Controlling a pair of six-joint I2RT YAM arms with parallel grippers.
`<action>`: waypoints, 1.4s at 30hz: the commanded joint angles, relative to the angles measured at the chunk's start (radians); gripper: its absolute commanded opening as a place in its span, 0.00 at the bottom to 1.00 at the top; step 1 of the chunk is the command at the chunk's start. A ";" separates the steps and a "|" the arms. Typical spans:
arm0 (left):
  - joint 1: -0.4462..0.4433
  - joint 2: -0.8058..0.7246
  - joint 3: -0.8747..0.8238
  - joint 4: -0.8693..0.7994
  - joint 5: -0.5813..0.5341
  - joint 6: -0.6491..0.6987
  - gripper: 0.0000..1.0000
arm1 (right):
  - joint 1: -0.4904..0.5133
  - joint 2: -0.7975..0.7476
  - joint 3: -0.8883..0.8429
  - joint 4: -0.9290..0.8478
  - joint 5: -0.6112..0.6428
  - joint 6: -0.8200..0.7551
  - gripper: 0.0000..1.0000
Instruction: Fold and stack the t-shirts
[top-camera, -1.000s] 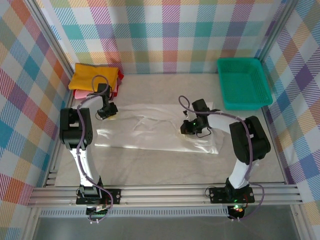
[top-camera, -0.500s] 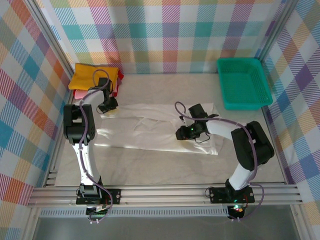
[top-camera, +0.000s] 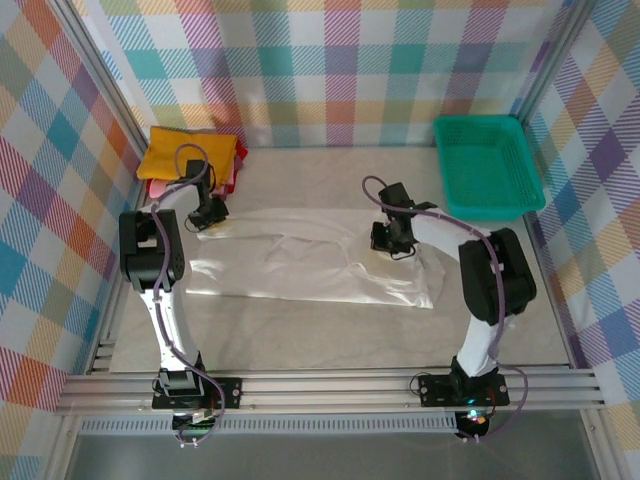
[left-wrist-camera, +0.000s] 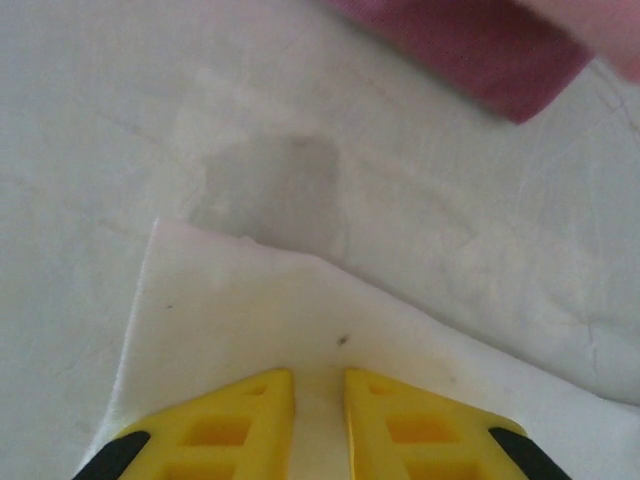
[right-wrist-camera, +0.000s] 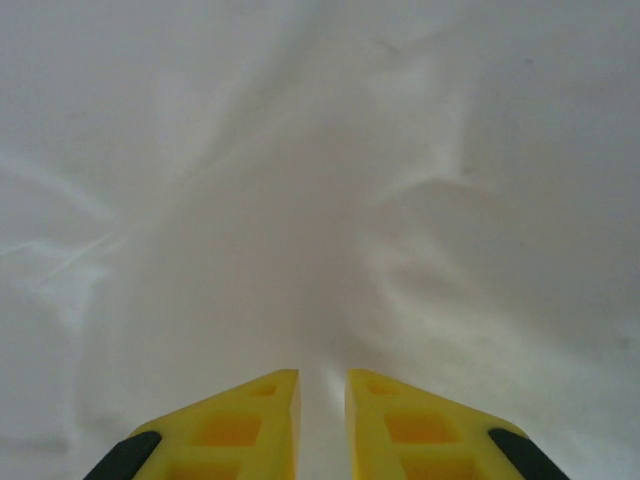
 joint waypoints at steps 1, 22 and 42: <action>0.029 -0.097 -0.116 -0.005 0.023 -0.043 0.22 | -0.001 0.099 0.063 -0.080 0.057 0.052 0.20; 0.042 -0.618 -0.736 0.043 0.091 -0.146 0.24 | -0.057 0.614 0.990 -0.189 -0.162 -0.039 0.25; -0.141 -0.423 -0.278 -0.106 -0.134 -0.002 0.24 | -0.058 0.372 0.581 -0.146 -0.066 0.064 0.25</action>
